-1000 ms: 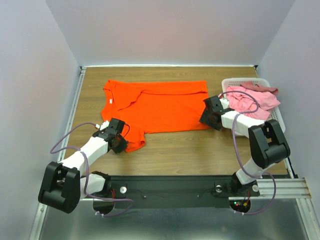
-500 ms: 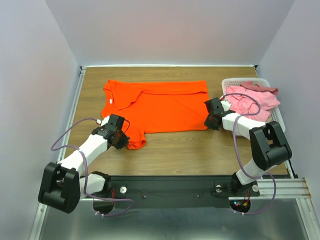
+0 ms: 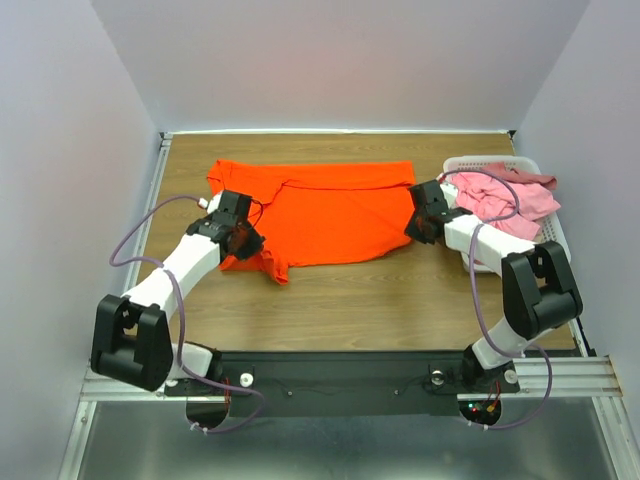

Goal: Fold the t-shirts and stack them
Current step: Fold the tshirt

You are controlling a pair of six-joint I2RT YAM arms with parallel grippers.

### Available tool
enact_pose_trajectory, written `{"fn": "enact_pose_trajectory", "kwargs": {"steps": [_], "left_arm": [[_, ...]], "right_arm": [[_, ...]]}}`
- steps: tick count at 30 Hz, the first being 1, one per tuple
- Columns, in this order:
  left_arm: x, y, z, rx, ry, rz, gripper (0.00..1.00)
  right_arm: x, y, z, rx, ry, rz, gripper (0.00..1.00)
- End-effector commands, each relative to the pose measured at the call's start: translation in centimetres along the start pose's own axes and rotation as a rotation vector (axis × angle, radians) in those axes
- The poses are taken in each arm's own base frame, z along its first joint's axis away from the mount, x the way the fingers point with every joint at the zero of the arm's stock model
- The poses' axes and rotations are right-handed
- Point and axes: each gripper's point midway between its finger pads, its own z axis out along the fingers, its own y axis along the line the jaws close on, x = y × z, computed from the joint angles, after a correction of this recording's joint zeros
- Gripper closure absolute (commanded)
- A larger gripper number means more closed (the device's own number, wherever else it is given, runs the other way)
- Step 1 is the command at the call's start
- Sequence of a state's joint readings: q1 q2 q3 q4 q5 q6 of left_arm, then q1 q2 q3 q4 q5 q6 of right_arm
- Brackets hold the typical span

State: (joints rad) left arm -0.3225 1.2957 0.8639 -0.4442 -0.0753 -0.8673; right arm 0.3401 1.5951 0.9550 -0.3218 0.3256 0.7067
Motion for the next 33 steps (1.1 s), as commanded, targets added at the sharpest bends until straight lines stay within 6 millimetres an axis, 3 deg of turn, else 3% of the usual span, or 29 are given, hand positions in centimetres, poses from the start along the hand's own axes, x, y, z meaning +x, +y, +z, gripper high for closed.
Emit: {"fn": "enact_pose_trajectory", "kwargs": {"steps": [1, 7, 14, 18, 24, 29, 33], "left_arm": [[-3.2, -1.6, -0.5, 0.03, -0.056, 0.012, 1.0], [-6.6, -2.9, -0.1, 0.042, -0.086, 0.011, 1.0], [-12.0, -3.9, 0.3, 0.042, -0.152, 0.003, 1.0], [-13.6, -4.6, 1.4, 0.06, -0.164, 0.01, 1.0], [-16.0, -5.8, 3.1, 0.029, -0.162, 0.025, 1.0], [-18.1, -5.2, 3.6, 0.003, -0.197, 0.004, 1.0], [-19.8, -5.0, 4.5, -0.016, -0.22, 0.015, 1.0]], "right_arm": [[-3.3, 2.1, -0.2, -0.035, -0.068, 0.005, 0.99], [-6.4, 3.9, 0.0, -0.056, -0.114, 0.012, 0.99], [-9.7, 5.1, 1.3, -0.055, -0.148, 0.012, 1.0], [-11.2, 5.9, 2.1, -0.06, -0.164, 0.002, 1.0], [-12.5, 6.2, 3.8, -0.052, -0.165, -0.02, 1.0], [-13.8, 6.7, 4.9, -0.048, -0.18, -0.026, 1.0], [-13.8, 6.9, 6.1, -0.055, -0.161, -0.035, 0.99]]}}
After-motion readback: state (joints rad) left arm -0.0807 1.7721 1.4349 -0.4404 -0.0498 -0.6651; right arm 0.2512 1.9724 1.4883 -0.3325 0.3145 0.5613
